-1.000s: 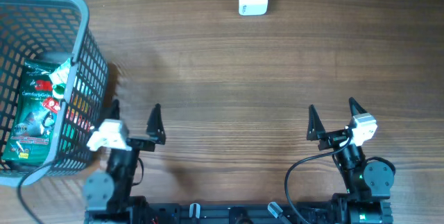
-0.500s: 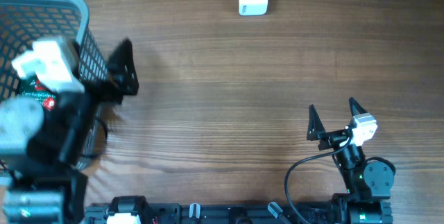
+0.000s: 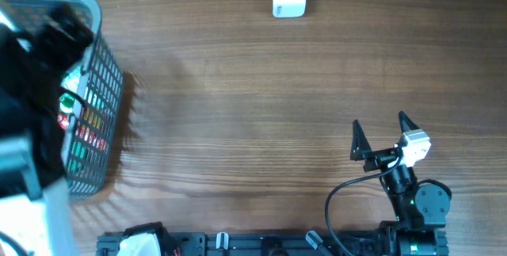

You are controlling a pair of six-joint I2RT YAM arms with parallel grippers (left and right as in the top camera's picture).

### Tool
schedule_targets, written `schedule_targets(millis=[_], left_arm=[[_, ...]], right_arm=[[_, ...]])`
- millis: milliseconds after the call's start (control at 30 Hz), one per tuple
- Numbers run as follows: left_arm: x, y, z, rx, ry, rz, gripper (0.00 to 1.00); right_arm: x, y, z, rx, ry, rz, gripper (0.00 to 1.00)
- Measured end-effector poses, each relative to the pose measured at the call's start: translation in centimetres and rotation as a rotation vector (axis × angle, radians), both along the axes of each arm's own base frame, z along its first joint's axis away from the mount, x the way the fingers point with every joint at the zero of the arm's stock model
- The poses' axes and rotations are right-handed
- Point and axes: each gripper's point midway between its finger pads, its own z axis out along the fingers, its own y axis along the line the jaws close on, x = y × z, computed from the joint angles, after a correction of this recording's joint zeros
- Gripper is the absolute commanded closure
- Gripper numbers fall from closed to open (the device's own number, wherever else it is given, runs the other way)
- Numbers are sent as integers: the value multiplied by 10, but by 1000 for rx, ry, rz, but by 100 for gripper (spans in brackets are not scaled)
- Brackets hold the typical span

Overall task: Scan the item barcode
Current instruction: 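Reach the left gripper into the basket and grasp the orange sauce bottle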

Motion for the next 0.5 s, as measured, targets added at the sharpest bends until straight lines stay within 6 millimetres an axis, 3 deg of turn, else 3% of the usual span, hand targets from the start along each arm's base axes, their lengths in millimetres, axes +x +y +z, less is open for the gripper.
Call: schedule_targets(millis=[100, 267, 500], left_arm=[[-7, 42, -24, -141, 100, 204, 0], [-48, 102, -99, -443, 284, 588, 0], [-44, 103, -158, -597, 482, 652, 0]], right_arm=[[0, 0, 0, 0, 0, 0, 0], [0, 0, 0, 0, 0, 0, 0], [0, 0, 0, 0, 0, 0, 0]])
